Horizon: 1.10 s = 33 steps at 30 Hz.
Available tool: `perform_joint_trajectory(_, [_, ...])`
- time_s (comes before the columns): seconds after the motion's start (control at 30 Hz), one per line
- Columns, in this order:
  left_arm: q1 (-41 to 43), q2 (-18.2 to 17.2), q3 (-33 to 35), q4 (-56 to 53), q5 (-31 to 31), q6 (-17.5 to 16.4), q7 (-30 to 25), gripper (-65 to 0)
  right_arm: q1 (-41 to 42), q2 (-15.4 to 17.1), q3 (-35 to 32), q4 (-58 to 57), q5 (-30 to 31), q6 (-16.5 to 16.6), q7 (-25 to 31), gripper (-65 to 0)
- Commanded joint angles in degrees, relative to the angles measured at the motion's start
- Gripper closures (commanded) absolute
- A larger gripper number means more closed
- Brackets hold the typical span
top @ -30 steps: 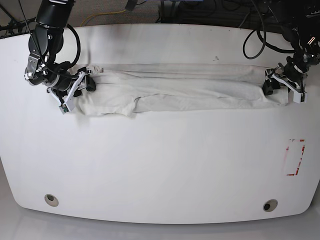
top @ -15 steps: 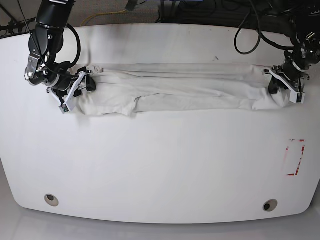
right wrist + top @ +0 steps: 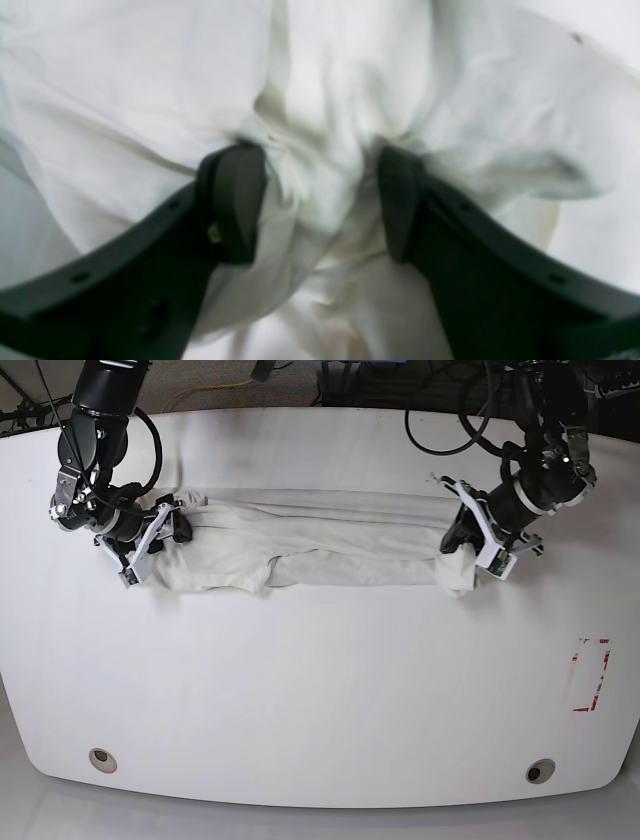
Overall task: Fold the T-shirt properly
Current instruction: 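Move the left gripper inward and grasp the strip's middle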
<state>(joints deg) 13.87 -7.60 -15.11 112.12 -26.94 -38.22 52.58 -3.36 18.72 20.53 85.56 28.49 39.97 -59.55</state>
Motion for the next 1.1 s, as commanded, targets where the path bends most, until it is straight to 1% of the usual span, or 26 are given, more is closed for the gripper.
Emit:
perform_joint_trajectory(0.0, [-2.31, 2.72, 1.97, 0.98, -0.89, 0.02, -1.54, -3.1, 0.41, 0.66, 0.08, 0.55, -0.58, 0.03, -0.89, -34.9])
perform_joint_trajectory(0.07, [-3.19, 3.95, 3.55, 0.28, -0.71, 0.63, -1.54, -5.4, 0.41, 0.66, -0.01, 0.55, -0.58, 0.03, -0.89, -34.9])
perform_joint_trajectory(0.13, [-4.15, 5.27, 5.31, -0.25, 0.61, 3.1, -1.54, -7.9, 0.5, 0.66, -0.01, 0.55, -0.4, 0.03, -0.89, -34.9])
perform_joint_trajectory(0.2, [-4.86, 6.76, 6.81, -0.42, 2.63, 5.21, -1.54, -8.8, 0.5, 0.66, -0.01, 0.55, -0.14, 0.03, -0.89, -34.9])
perform_joint_trajectory(0.23, [-5.12, 7.55, 7.51, -0.51, 3.33, 5.73, -1.54, -8.8, 0.5, 0.66, -0.01, 0.55, -0.14, 0.03, -0.89, -34.9])
perform_joint_trajectory(0.33, [-6.18, 9.49, 9.88, -0.69, 6.41, 5.91, -1.54, -8.1, 0.5, 0.66, -0.01, 0.55, -0.58, 0.03, -0.8, -34.9])
perform_joint_trajectory(0.43, [-6.44, 10.28, 12.26, -1.57, 8.7, 5.91, -1.54, -7.9, 0.5, 0.66, -0.01, 0.55, -0.14, 0.03, -0.8, -34.9])
perform_joint_trajectory(0.73, [-8.81, 10.28, 14.81, -7.19, 9.05, 6.17, -1.54, -9.0, 1.2, 0.66, -0.01, 0.55, -0.49, 0.03, -0.8, -34.9])
perform_joint_trajectory(0.8, [-8.81, 10.28, 16.74, -7.63, 9.05, 6.17, -1.54, -12.8, 1.29, 0.75, -0.01, 0.55, -0.49, 0.03, -0.8, -34.9])
perform_joint_trajectory(0.97, [-10.04, 10.1, 22.19, -7.28, 9.22, 6.35, -1.54, -30.0, 2.43, 1.02, -0.01, 0.55, -0.31, 0.03, -0.8, -34.9])
perform_joint_trajectory(1.07, [-10.31, 10.28, 23.95, -7.28, 9.22, 6.44, -1.54, -35.8, 2.96, 1.02, -0.01, 0.46, -0.4, 0.03, -0.89, -34.9])
